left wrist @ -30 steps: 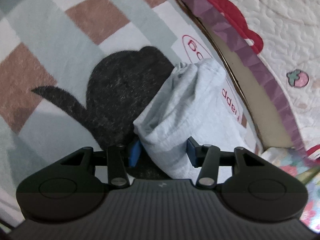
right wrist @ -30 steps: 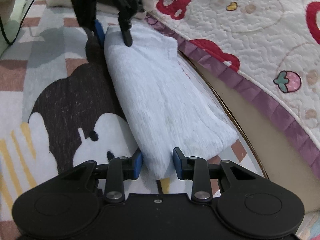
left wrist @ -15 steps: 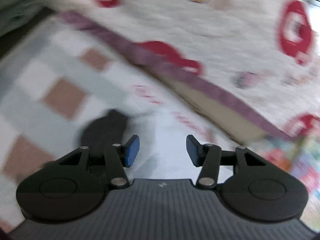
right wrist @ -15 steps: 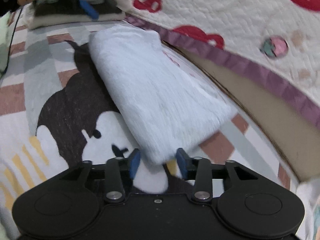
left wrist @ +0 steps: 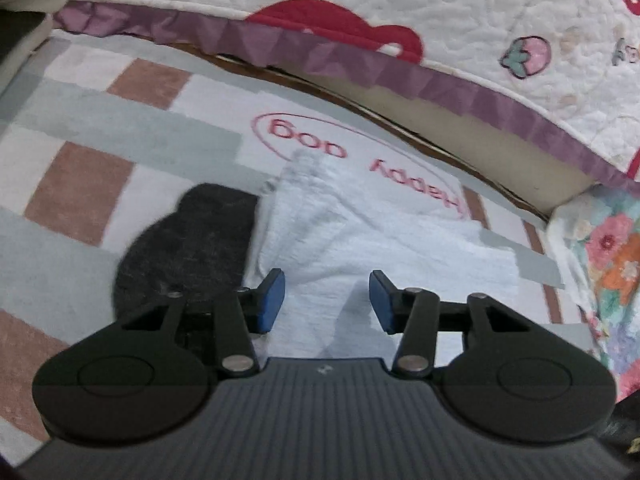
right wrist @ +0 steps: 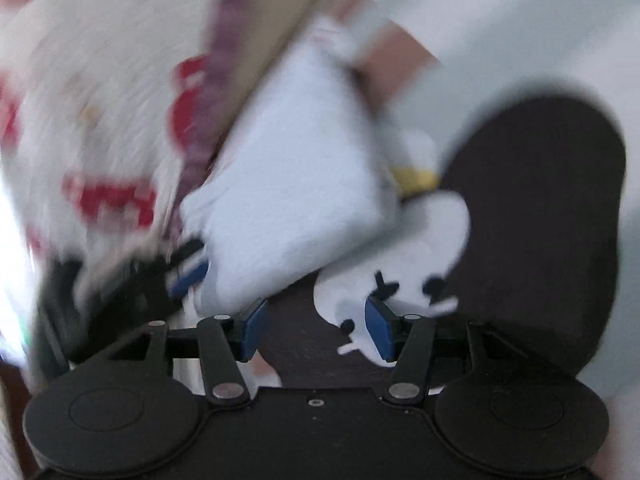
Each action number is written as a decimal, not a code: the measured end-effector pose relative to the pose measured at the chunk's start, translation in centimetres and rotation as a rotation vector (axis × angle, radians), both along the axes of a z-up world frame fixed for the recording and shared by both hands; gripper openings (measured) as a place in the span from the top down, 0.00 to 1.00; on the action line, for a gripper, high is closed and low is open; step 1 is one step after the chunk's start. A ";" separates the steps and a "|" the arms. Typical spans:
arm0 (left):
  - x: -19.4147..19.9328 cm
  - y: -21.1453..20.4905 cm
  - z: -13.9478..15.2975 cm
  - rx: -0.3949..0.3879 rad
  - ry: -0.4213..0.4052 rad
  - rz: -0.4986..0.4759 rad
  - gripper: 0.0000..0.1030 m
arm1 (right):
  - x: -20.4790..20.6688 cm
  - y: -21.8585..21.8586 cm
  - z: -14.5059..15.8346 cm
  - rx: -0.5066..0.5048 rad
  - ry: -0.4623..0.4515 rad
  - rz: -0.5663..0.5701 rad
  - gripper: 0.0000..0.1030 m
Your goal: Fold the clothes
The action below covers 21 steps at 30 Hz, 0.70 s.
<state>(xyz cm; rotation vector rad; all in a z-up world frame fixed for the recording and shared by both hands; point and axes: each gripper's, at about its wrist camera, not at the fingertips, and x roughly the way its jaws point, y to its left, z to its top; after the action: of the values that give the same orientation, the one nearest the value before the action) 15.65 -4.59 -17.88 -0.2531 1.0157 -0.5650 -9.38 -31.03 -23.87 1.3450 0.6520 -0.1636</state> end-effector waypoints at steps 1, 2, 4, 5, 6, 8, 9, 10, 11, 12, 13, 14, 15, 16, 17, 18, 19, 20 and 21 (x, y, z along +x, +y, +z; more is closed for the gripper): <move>-0.1 -0.1 -0.1 0.008 0.001 -0.005 0.56 | -0.2 -0.1 -0.3 0.022 -0.005 -0.050 0.42; -0.1 -0.1 -0.1 0.016 0.001 -0.010 0.57 | -0.4 -0.1 -0.4 0.018 -0.011 -0.081 0.42; -0.3 -0.3 -0.2 0.041 -0.005 -0.022 0.59 | -0.8 0.0 -0.5 0.000 -0.023 -0.128 0.42; -0.4 -0.6 -0.2 0.062 -0.016 -0.028 0.59 | -0.4 0.1 -0.3 -0.041 -0.029 -0.119 0.42; -0.5 -0.8 -0.2 0.078 -0.025 -0.031 0.59 | 0.2 0.2 0.0 -0.094 -0.036 -0.097 0.42; -0.5 -1.1 -0.1 0.097 -0.032 -0.029 0.59 | 1.4 0.3 0.5 -0.201 -0.049 -0.053 0.42; -0.5 -1.0 -0.1 0.096 -0.029 -0.025 0.59 | 2.0 0.4 0.8 -0.254 -0.056 -0.031 0.42; -0.4 -0.9 -0.1 0.089 -0.023 -0.020 0.59 | 2.6 0.4 1.1 -0.308 -0.062 -0.009 0.44; -0.3 -0.6 -0.2 0.079 -0.013 -0.015 0.59 | 3.1 0.2 1.2 -0.307 -0.068 -0.001 0.56; -0.2 -0.4 -0.3 0.068 -0.002 -0.010 0.59 | 3.6 -0.2 1.2 -0.281 -0.080 -0.012 0.73; -0.2 -0.2 -0.3 0.054 0.009 -0.006 0.59 | 3.8 -0.8 1.7 -0.275 -0.098 -0.016 0.77; -0.2 0.0 -0.3 0.040 0.019 -0.004 0.59 | 4.0 -1.3 2.2 -0.278 -0.119 -0.015 0.80; -0.3 0.0 -0.2 0.038 0.022 -0.008 0.60 | 4.3 -1.9 2.8 -0.282 -0.139 -0.015 0.81; -0.8 -0.1 -0.1 0.054 0.013 -0.021 0.60 | 4.6 -2.0 3.9 -0.347 -0.151 0.016 0.82; -1.3 -0.4 0.0 0.075 -0.004 -0.034 0.60 | 5.1 -1.7 5.0 -0.441 -0.161 0.065 0.82; -1.8 -0.6 0.1 0.089 -0.017 -0.042 0.60 | 5.6 -1.4 6.1 -0.536 -0.172 0.116 0.82; -2.1 -0.8 0.1 0.094 -0.020 -0.046 0.60 | 6.1 -1.0 7.1 -0.631 -0.183 0.168 0.83; -2.1 -0.9 0.1 0.093 -0.018 -0.049 0.60 | 6.6 -1.3 7.4 -0.662 -0.180 0.185 0.83; -2.0 -1.1 0.1 0.088 -0.017 -0.052 0.60 | 6.9 -1.8 7.5 -0.666 -0.171 0.189 0.84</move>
<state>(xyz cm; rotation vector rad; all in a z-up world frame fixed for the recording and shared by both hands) 13.66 -5.64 -17.83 -0.1438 1.0301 -0.5669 -2.44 -32.81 -16.39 0.6445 0.5120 -0.0977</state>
